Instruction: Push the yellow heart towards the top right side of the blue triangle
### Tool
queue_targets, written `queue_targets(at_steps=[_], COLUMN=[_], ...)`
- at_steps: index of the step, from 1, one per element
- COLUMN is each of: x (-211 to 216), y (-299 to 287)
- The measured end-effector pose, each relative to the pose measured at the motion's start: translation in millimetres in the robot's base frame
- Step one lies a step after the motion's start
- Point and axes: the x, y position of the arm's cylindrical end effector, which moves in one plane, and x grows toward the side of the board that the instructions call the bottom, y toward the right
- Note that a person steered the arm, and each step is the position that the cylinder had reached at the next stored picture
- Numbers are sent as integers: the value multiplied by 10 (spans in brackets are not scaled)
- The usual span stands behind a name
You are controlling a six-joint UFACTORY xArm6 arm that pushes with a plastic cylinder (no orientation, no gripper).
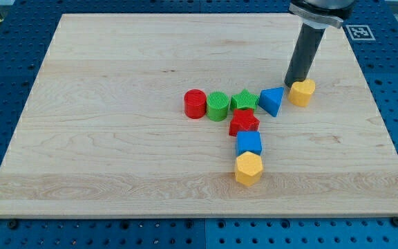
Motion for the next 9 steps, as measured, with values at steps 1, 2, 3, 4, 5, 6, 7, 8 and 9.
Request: queue_targets(at_steps=[1,2,3,4,5,6,7,8,9], x=[0,-1,-64,-178,-177,-70,1,85,148], y=[4,4,4,68,366,493,493,493,461])
